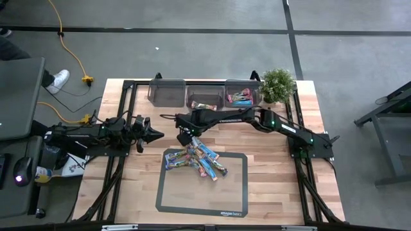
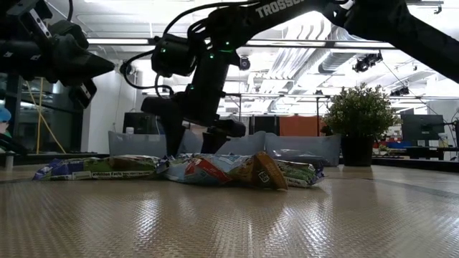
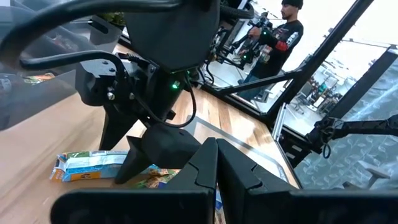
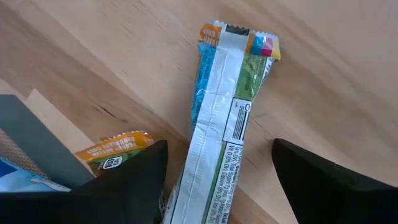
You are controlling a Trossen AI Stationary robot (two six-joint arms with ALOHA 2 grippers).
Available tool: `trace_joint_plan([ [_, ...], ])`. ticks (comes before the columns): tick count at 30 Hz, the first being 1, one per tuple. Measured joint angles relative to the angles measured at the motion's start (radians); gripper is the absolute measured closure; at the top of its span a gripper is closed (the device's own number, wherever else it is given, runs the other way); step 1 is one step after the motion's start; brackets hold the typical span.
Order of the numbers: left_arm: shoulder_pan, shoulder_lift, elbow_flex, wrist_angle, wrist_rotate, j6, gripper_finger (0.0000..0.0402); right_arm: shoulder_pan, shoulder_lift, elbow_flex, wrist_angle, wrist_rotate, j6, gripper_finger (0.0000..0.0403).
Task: Pick and place Granola Bars by type
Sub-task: Put the yellow granola bar into the center black bin
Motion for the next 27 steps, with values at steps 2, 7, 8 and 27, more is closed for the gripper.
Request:
trace_joint_plan([
  [2,0.000,0.000,0.000,0.000,0.000,0.000,0.0401,0.002,0.001,0.000,0.000,0.012,0.000,0.0141],
  [7,0.000,0.000,0.000,0.000,0.000,0.000,0.0401,0.001,0.002,-0.001,-0.002,0.011,0.000,0.0170],
  [8,0.000,0.000,0.000,0.000,0.000,0.000,0.0401,0.001,0.002,-0.002,-0.003,0.010,0.000,0.0176],
  [27,0.000,0.000,0.000,0.000,-0.001,-0.001,0.0401,-0.004,0.004,-0.004,0.000,0.010,0.003,0.0255],
])
